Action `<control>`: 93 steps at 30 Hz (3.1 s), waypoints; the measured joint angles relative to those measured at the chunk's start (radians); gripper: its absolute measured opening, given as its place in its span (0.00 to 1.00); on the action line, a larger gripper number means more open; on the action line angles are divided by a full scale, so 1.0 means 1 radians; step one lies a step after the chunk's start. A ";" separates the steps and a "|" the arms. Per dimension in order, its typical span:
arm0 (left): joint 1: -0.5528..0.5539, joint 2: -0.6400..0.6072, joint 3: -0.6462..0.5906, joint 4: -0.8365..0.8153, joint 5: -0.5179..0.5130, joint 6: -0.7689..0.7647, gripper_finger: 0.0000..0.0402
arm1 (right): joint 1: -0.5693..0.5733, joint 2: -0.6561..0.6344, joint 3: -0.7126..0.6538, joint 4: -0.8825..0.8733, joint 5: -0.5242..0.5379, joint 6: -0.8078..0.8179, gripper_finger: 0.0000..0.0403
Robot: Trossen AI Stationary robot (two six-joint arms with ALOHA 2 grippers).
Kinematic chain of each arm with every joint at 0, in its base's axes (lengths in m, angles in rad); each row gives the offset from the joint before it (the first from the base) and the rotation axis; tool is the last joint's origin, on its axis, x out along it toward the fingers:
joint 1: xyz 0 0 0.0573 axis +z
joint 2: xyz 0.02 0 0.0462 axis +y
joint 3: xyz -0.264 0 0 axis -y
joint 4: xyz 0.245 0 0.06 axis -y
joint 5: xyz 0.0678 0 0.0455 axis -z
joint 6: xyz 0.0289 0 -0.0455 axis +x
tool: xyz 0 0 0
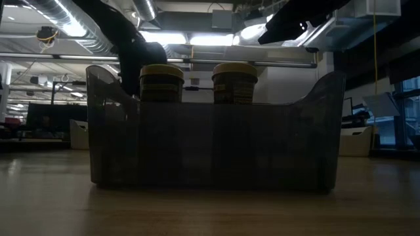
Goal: Sort spices by type
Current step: Remove the green seasoning bottle from the left white bin
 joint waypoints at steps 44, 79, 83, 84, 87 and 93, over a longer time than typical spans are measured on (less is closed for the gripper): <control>-0.537 0.000 0.077 0.245 0.352 0.233 0.49 | 0.000 0.000 0.000 0.004 0.000 0.000 0.93; -0.623 0.136 0.076 0.245 0.386 0.310 0.55 | 0.000 0.000 0.000 0.007 0.034 0.000 0.93; -0.623 0.151 0.076 0.253 0.386 0.302 0.55 | 0.000 0.000 0.000 0.009 0.034 0.000 0.93; -0.623 0.152 0.076 0.251 0.383 0.296 0.55 | 0.000 0.000 0.000 0.008 0.034 0.000 0.93; -0.623 0.148 0.076 0.253 0.384 0.277 0.56 | 0.000 0.000 0.000 0.009 0.034 0.013 0.93; -0.623 0.146 0.087 0.232 0.385 0.228 0.56 | 0.000 0.000 0.000 0.008 0.034 0.058 0.93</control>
